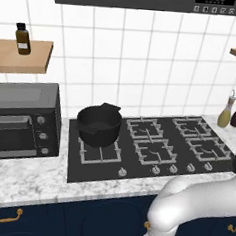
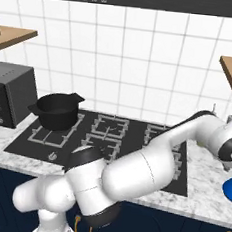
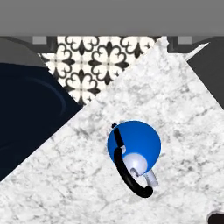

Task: Pick the kettle from the counter and place it on a stove burner. Then turn the burner on.

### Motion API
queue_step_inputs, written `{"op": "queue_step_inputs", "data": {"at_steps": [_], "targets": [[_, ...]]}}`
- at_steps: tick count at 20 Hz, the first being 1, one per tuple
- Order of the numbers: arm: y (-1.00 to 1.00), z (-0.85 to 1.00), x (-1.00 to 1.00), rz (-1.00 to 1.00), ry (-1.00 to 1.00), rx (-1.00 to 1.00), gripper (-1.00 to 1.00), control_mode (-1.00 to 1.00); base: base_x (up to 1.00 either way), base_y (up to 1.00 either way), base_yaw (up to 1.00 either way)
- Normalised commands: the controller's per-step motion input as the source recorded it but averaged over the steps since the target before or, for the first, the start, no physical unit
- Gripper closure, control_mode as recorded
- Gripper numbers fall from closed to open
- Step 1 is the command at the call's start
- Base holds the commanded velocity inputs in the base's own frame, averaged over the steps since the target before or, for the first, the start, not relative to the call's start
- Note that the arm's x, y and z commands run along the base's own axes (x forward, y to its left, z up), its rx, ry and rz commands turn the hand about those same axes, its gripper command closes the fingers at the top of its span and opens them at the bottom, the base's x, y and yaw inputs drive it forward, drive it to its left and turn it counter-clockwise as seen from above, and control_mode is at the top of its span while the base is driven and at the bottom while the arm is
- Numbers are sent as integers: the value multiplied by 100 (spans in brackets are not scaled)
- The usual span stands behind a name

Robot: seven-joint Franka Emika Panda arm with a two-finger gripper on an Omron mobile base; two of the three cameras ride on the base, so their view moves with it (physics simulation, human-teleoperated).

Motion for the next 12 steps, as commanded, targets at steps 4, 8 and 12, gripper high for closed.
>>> {"op": "queue_step_inputs", "data": {"at_steps": [4,8,12], "targets": [[-2,-43,23,10,0,0,-100,-100,0,0,0],[0,-50,32,12,-5,0,-100,-100,0,0,0],[-6,-21,15,8,-10,0,-100,-100,0,0,0]]}}
